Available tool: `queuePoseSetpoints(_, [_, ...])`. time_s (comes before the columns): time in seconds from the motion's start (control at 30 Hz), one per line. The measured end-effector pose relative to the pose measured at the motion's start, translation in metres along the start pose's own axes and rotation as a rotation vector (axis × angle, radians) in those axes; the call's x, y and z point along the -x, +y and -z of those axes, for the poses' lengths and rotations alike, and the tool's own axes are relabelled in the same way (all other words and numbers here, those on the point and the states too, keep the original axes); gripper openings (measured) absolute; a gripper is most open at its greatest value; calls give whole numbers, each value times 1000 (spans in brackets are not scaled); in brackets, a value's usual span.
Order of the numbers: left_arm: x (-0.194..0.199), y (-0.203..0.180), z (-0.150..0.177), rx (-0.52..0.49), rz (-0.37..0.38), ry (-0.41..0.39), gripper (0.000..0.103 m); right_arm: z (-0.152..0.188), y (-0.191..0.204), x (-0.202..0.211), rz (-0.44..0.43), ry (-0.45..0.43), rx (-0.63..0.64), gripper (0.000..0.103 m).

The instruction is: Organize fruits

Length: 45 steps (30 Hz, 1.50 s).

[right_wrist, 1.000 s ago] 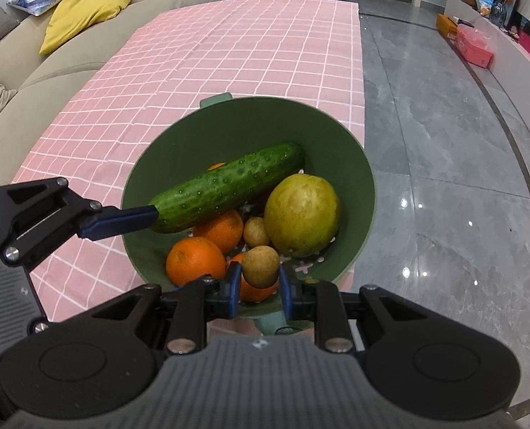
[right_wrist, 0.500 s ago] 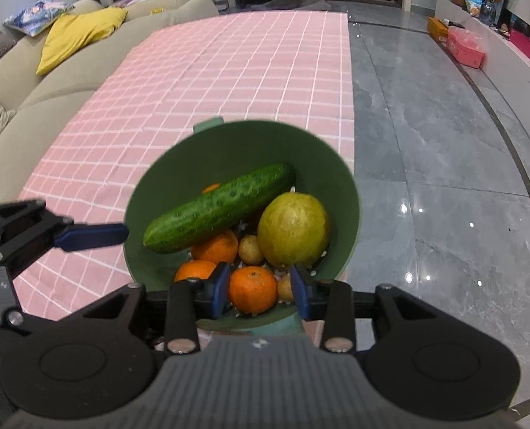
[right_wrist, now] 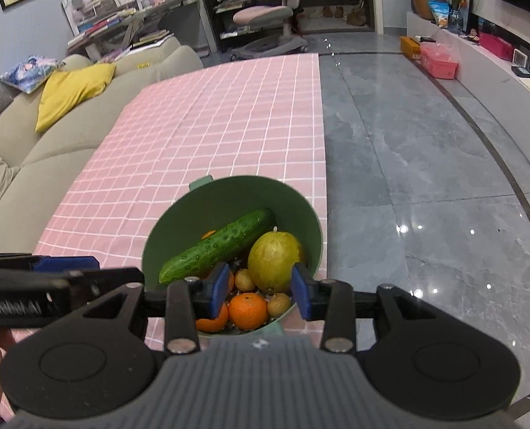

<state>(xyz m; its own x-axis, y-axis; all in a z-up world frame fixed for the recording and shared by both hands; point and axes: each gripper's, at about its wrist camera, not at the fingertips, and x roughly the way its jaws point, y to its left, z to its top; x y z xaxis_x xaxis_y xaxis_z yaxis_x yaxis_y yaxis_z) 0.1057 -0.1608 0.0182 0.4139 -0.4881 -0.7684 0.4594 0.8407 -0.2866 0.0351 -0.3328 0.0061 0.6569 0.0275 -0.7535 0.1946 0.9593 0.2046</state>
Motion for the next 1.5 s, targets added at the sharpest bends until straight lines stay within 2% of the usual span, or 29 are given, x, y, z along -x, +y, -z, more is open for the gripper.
queuePoseSetpoints(0.1, [10,-4,3,8,-62,-11,90,4,2,16,4,-21,-8,52])
queuePoseSetpoints(0.17, [13,-9,3,-2,-116,0,91,7,5,25,6,-27,-12,67])
queuePoseSetpoints(0.27, [18,-17,10,-48,-184,11,91,13,10,36,20,-28,-2,82])
queuePoseSetpoints(0.33, [23,-22,16,-62,-230,-6,91,17,14,42,16,-27,-5,88])
queuePoseSetpoints(0.47, [32,-29,27,-73,-303,-25,91,27,25,54,24,-33,0,91])
queuePoseSetpoints(0.57, [37,-29,34,-65,-325,-38,91,33,28,60,28,-30,9,91])
queuePoseSetpoints(0.73, [42,-32,39,-54,-324,-59,91,38,26,66,26,-25,14,91])
queuePoseSetpoints(1.5, [36,-40,41,-71,-334,-54,91,37,22,70,39,-22,-4,91])
